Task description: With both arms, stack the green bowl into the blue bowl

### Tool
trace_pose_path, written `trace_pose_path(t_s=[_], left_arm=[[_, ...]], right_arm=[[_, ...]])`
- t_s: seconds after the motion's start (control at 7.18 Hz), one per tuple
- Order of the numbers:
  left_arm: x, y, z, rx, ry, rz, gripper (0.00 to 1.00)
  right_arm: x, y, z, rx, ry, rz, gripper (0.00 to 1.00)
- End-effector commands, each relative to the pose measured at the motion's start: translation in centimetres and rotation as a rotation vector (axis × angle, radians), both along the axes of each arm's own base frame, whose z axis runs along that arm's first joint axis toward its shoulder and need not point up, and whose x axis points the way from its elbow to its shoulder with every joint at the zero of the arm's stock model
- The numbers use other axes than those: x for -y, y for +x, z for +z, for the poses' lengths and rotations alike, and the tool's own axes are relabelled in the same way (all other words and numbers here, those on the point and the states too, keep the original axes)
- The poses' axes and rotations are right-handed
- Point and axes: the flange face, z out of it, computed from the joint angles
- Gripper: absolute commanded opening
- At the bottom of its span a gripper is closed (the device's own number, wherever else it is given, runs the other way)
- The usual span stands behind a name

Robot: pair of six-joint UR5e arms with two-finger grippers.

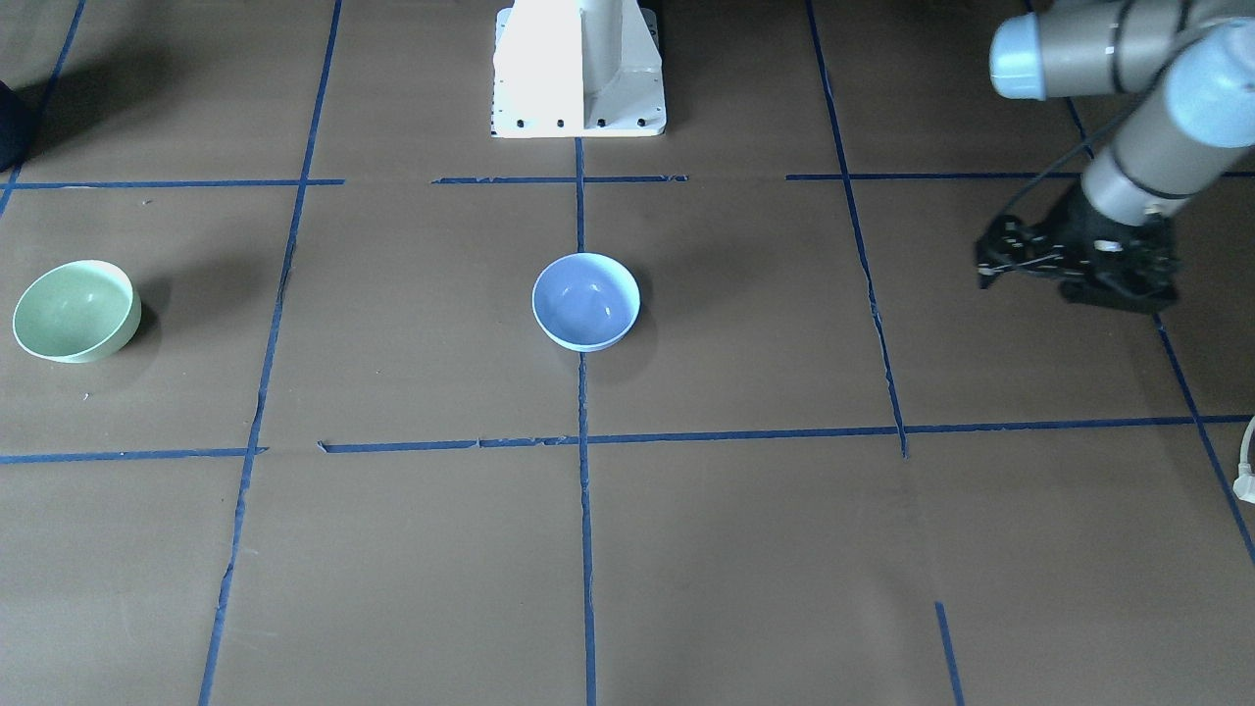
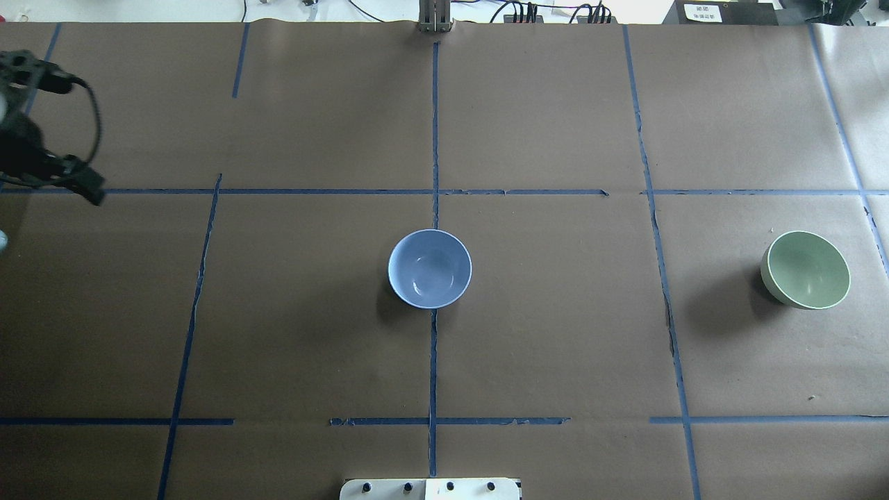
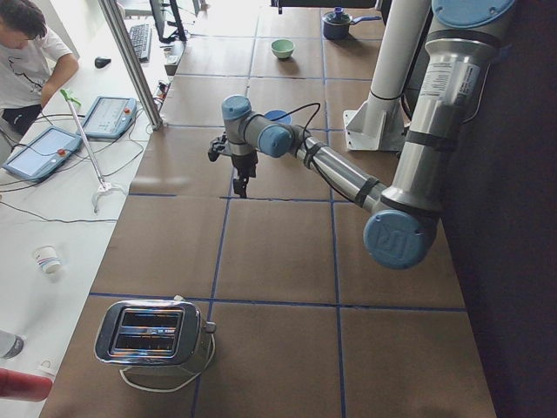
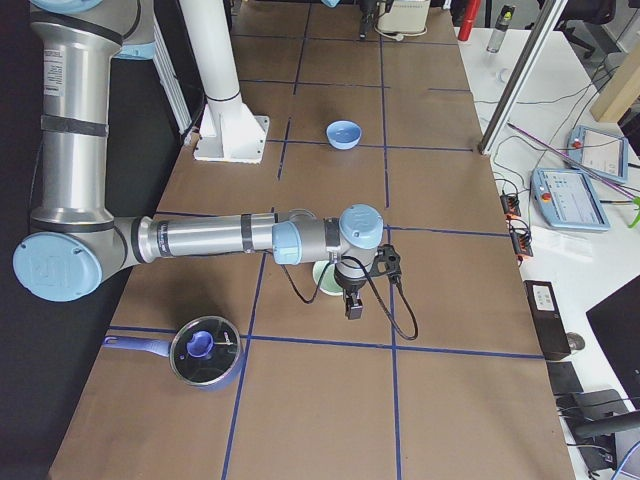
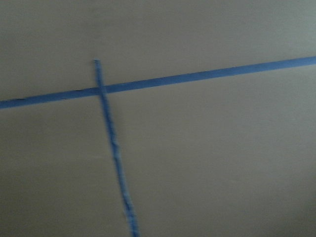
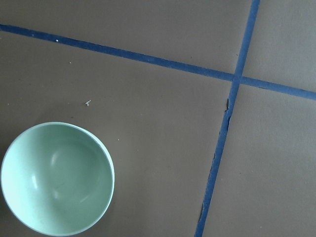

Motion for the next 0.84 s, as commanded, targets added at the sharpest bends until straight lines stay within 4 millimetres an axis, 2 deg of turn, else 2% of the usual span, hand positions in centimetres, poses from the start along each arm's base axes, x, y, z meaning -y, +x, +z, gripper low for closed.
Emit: trace_pose_path(t_s=[0.0,0.14,0.28,0.42,0.56,0.7], left_arm=[[-4.0,-14.9,12.4,-0.017,-0.006,0.021,1.00],[-7.3,-17.5,15.8,-0.013,-0.062,-0.019,1.00],[-9.9,-17.9,17.1,-0.014,-0.094,-0.027,1.00],[-10.0,-17.9,16.8,-0.014,-0.093,-0.031,1.00],[-9.8,-17.8,16.7,-0.015,-0.089,-0.029,1.00],[-9.8,-17.8,16.5,-0.017,-0.084,-0.029,1.00]], right_arm=[[0.1,0.0,-0.1,0.002,0.001,0.000,1.00],[0.0,-0.2,0.0,0.003,-0.007,0.001,1.00],[0.1,-1.1,-0.5,0.013,-0.048,0.052,1.00],[0.0,-3.1,-0.6,0.034,-0.050,0.108,1.00],[-0.8,-6.5,-0.1,0.064,-0.065,0.179,1.00],[-1.6,-8.6,3.4,0.109,-0.045,0.230,1.00]])
